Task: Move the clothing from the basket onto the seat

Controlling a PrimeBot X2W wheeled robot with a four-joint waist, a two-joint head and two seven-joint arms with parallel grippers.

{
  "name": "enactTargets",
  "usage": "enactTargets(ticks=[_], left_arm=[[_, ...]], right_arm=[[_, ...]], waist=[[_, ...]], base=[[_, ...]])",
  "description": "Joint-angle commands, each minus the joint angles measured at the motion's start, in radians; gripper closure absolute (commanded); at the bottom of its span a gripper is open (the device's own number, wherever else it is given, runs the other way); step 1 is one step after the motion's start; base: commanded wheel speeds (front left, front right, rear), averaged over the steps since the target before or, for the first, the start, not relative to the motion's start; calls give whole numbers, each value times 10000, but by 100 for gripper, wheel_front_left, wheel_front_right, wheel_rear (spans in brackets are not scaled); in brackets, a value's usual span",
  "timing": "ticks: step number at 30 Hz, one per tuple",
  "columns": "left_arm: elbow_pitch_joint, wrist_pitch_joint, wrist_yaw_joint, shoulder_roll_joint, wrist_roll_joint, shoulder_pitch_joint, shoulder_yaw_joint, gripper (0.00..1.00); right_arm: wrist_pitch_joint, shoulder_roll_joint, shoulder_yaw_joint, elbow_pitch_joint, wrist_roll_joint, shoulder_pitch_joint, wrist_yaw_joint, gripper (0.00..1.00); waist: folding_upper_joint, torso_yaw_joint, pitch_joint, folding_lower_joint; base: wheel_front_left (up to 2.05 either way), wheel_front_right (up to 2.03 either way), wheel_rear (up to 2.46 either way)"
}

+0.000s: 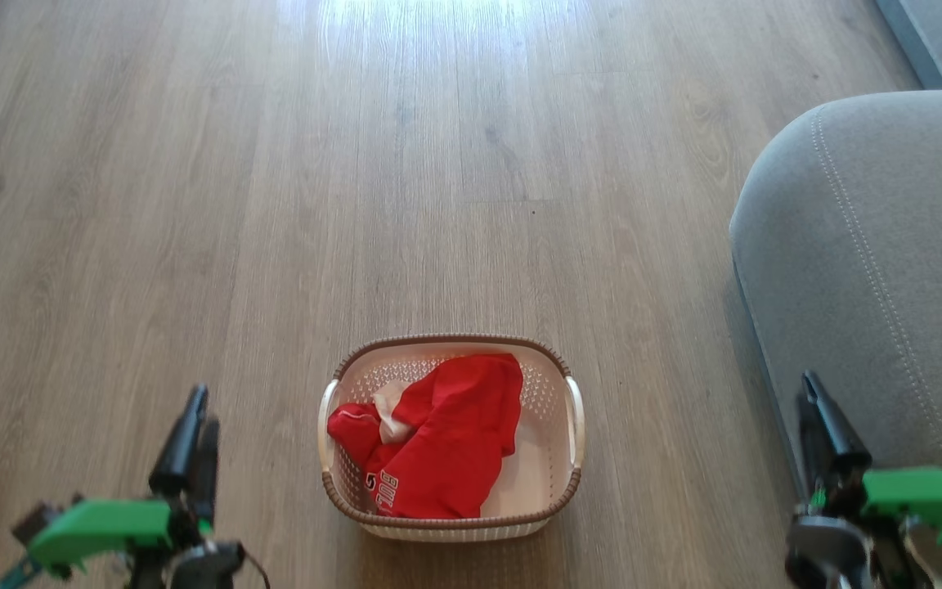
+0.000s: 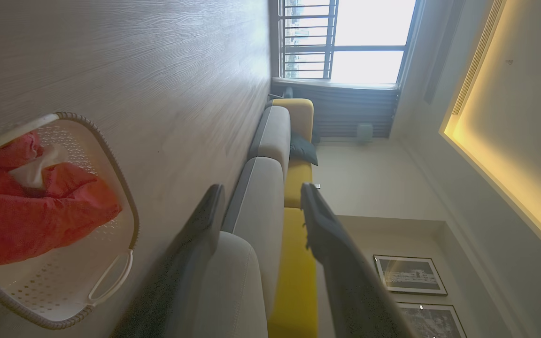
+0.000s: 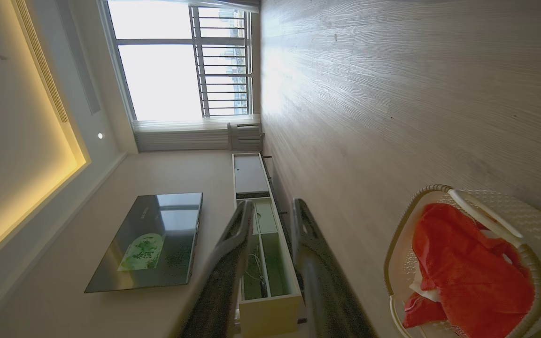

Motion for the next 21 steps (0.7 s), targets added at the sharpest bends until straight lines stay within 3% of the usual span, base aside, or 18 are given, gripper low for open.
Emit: enactTargets(ticks=[1,21], left_arm=[[-94,-36,0,11,8,-55,-25,0],[-126,-623,14,27,755,-51,-474,0]], right_arm=[[-35,-12,29,-119,-9,-47,0,0],[-628,-42,224,-431,-1525,66,0,0]], waist=[[0,1,1,0],[0,60,-9,0]], base=[[0,0,0],[0,0,0]])
